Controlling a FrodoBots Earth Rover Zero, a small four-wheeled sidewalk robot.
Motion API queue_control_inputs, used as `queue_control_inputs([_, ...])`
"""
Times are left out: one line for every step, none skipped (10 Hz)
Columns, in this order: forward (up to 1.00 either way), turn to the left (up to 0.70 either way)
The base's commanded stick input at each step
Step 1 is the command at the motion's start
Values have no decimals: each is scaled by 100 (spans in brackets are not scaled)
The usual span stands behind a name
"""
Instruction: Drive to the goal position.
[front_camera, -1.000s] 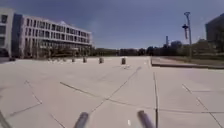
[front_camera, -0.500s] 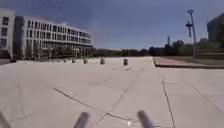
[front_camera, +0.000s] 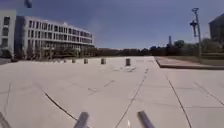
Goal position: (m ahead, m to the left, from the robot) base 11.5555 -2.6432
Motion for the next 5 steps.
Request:
queue_control_inputs([70, 0])
queue_control_inputs([70, 0])
queue_control_inputs([70, 0])
queue_control_inputs([70, 0])
queue_control_inputs([70, 0])
